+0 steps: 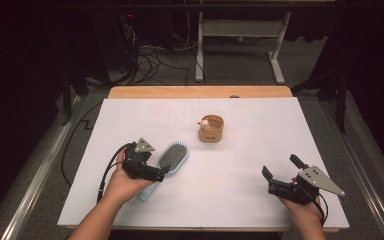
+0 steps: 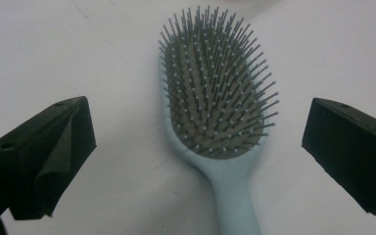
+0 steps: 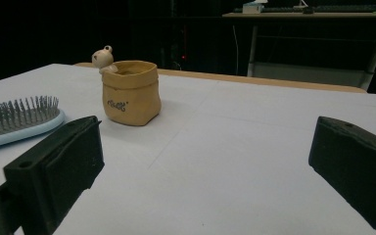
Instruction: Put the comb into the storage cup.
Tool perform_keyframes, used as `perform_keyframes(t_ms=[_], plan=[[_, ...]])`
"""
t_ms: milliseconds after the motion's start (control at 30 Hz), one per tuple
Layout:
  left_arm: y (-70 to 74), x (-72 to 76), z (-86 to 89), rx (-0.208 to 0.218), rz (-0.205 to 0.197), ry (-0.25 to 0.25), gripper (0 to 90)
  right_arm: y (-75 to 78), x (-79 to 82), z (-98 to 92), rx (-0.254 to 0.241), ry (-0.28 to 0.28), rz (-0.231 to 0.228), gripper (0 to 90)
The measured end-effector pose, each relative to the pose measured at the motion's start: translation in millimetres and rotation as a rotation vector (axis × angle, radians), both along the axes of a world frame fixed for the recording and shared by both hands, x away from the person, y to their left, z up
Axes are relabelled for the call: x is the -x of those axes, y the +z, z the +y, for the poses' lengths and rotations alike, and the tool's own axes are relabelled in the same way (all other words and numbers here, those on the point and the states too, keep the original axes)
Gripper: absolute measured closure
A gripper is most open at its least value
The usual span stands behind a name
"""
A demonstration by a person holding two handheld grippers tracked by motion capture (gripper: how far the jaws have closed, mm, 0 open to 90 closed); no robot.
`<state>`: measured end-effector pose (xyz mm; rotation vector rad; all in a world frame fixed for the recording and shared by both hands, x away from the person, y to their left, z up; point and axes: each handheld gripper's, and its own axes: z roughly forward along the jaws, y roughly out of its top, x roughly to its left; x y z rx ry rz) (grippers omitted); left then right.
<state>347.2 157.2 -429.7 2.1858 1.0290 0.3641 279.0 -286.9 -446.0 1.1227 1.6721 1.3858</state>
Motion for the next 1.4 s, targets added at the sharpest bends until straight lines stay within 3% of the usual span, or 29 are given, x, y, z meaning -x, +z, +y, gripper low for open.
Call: perform_keyframes(t_ms=[233, 333, 800, 967, 1400], plan=[[-1.9, -7.1, -8.7, -0.005, 0.026, 0.01, 0.5, 0.1, -0.1, -0.7, -0.002, 0.0, -0.001, 0.4], [-4.8, -11.5, -12.1, -0.019, 0.06, 0.02, 0.5, 0.0, -0.2, -0.6, -0.004, 0.002, 0.001, 0.4], [-18.8, -26.9, -39.0, -0.128, 0.119, 0.034, 0.5, -0.4, -0.7, -0.9, -0.005, 0.003, 0.002, 0.4], [-23.4, -30.3, -46.3, -0.148, 0.142, 0.033, 0.9, -0.5, -1.1, -1.8, -0.005, 0.001, 0.0, 0.4], [-30.3, -34.6, -51.2, -0.179, 0.186, 0.05, 6.2, -0.6, -1.0, -2.0, -0.004, 0.001, 0.0, 0.4]])
